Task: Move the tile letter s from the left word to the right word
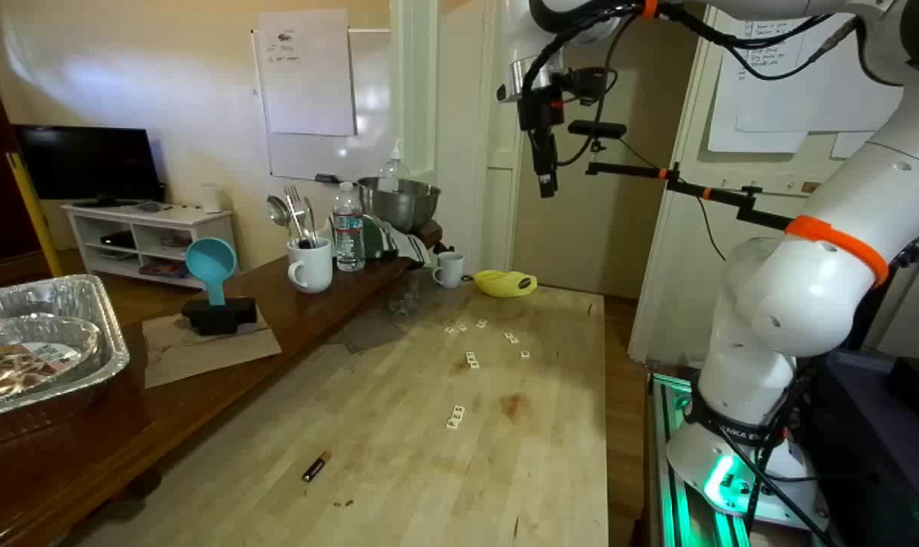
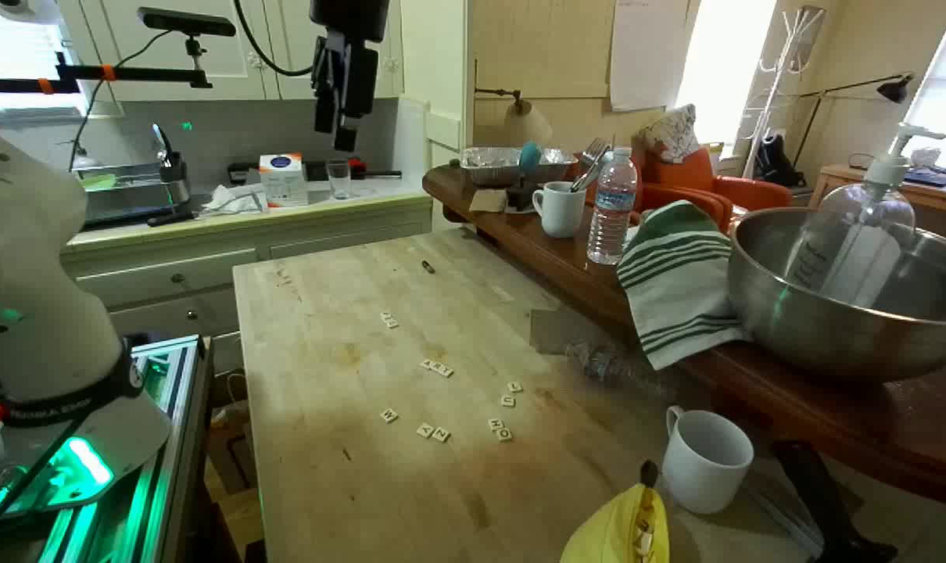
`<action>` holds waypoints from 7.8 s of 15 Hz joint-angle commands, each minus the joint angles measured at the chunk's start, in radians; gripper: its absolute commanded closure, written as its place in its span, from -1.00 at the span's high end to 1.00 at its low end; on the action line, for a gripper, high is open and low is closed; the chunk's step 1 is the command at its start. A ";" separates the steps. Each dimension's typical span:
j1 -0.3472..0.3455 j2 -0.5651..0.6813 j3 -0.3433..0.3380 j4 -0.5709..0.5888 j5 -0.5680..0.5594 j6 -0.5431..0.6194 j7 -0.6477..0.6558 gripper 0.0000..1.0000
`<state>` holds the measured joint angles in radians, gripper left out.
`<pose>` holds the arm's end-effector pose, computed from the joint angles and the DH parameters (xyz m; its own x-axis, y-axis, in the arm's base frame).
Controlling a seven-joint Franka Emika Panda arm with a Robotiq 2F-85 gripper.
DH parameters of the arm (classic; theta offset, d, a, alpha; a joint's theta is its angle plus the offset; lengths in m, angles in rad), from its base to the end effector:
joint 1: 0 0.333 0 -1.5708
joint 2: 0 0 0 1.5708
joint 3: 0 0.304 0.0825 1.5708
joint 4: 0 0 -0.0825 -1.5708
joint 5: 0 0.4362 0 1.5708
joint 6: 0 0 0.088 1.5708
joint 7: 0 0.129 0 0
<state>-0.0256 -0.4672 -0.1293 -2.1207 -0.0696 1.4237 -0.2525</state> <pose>0.4279 -0.0829 0.5401 0.9669 0.1181 -0.2264 0.1103 -0.9928 -0.0468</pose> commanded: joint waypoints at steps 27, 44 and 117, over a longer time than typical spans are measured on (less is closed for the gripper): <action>0.129 0.293 0.144 -0.319 0.154 0.596 -0.052 1.00; 0.119 0.485 0.180 -0.316 0.131 0.803 -0.038 1.00; 0.057 0.791 0.027 -0.220 -0.684 1.181 0.105 -1.00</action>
<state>0.0479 0.2865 -0.1008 -2.3304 -0.7034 2.5685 -0.1788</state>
